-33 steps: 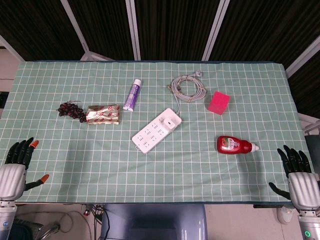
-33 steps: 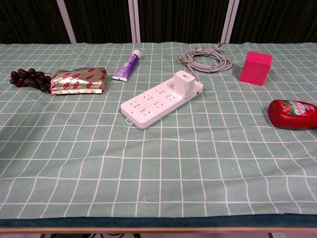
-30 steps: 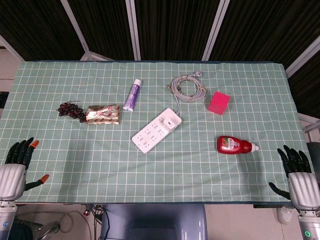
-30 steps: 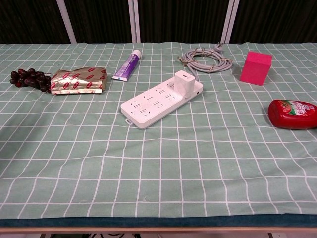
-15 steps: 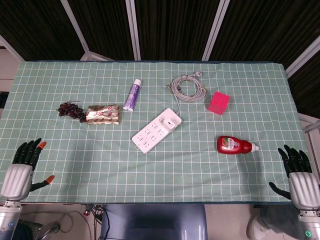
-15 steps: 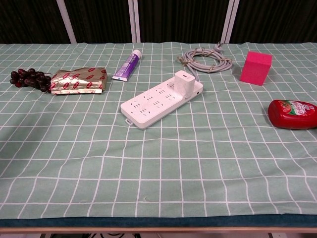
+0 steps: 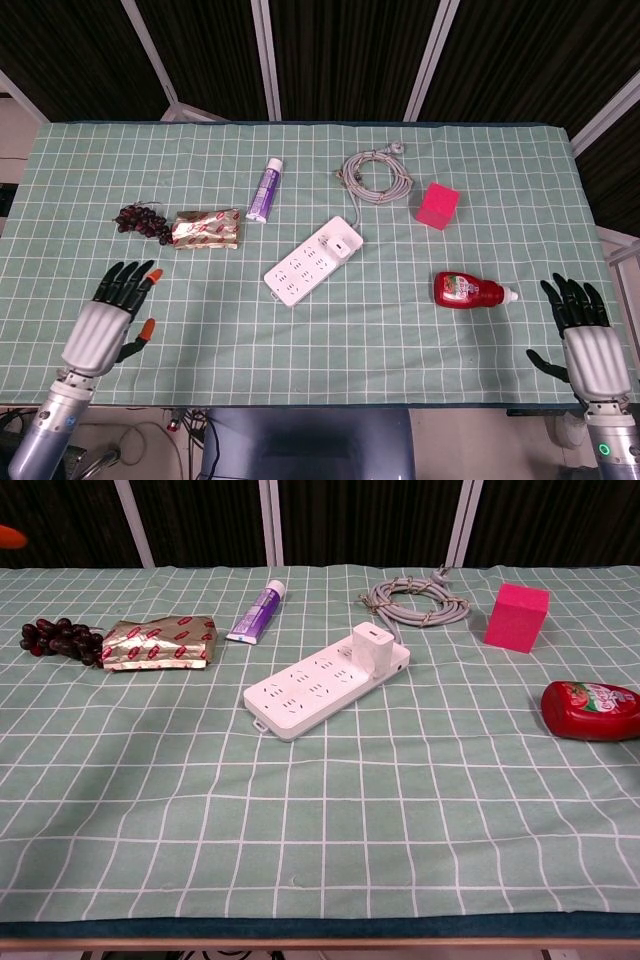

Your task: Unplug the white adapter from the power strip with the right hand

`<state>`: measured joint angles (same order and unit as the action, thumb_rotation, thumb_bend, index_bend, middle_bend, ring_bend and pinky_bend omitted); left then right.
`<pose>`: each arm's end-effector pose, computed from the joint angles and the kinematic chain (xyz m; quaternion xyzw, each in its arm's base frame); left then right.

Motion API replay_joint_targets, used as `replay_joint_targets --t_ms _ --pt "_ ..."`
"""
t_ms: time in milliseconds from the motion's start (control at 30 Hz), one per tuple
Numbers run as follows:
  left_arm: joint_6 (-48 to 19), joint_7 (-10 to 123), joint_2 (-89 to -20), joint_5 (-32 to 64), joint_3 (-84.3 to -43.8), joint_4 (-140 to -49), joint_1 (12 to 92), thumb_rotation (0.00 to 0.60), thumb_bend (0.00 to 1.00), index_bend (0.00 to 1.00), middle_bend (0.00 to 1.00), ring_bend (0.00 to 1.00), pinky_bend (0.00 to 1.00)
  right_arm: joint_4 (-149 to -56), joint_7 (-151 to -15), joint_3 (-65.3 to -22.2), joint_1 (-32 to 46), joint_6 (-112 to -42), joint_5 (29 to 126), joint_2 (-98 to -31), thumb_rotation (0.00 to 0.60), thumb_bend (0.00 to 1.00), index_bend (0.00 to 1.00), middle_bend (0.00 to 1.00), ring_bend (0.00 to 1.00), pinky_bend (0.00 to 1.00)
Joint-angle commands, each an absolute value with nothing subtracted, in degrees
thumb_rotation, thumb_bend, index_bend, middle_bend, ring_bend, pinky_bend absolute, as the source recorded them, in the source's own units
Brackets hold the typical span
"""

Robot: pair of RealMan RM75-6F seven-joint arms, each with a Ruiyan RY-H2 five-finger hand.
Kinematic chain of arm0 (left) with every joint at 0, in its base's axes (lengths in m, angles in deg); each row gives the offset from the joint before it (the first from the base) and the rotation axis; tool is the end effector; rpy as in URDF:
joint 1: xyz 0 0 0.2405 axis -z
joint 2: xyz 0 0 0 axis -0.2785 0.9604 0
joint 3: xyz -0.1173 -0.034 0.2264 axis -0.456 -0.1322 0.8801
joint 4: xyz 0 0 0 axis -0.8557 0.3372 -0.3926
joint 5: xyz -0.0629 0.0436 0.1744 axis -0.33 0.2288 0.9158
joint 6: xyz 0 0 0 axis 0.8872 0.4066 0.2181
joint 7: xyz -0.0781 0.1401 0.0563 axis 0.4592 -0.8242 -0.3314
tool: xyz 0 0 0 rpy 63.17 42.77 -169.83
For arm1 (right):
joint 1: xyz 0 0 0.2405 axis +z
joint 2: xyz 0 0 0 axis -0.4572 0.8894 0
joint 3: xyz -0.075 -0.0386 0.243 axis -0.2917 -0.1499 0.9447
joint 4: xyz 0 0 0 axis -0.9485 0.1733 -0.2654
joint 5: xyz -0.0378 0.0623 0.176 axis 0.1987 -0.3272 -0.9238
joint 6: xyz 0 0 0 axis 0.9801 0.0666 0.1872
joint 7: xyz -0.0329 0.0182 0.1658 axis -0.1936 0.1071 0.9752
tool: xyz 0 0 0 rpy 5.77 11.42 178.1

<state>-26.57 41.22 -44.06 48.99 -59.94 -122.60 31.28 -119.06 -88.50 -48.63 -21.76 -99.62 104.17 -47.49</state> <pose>-0.2026 0.2419 0.1005 -0.6999 -0.3104 -0.4341 0.4748 -0.2880 -0.2162 0.1732 0.6091 -0.3340 0.4086 0.5920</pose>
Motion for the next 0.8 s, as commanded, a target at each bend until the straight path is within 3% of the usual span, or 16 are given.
replay_joint_targets --t_ms 33,200,433,800 --pt "-19.50 35.59 -46.52 45.60 -62.56 -126.01 36.31 0.600 0.47 0.01 0.00 0.00 0.01 -121.86 -91.69 -47.25 -19.55 -96.90 103.08 -46.68 0.600 0.20 0.00 0.00 0.00 0.00" --pt "-11.35 26.41 -51.76 37.16 -65.78 -127.14 42.18 0.600 0.50 0.01 0.00 0.00 0.01 -126.27 -96.90 -44.77 -15.86 -91.99 99.63 -46.15 0.600 0.20 0.00 0.00 0.00 0.00" --pt "-5.59 17.81 -58.87 26.56 -68.83 -124.87 48.79 0.600 0.51 0.01 0.00 0.00 0.02 -129.32 -102.97 -41.27 -10.46 -86.22 95.30 -45.98 0.600 0.20 0.00 0.00 0.00 0.00" --pt "-3.83 10.85 -64.54 15.74 -69.98 -120.92 54.72 0.600 0.53 0.02 0.00 0.00 0.02 -132.89 -110.34 -37.01 -2.84 -79.80 90.45 -45.92 0.600 0.20 0.00 0.00 0.00 0.00"
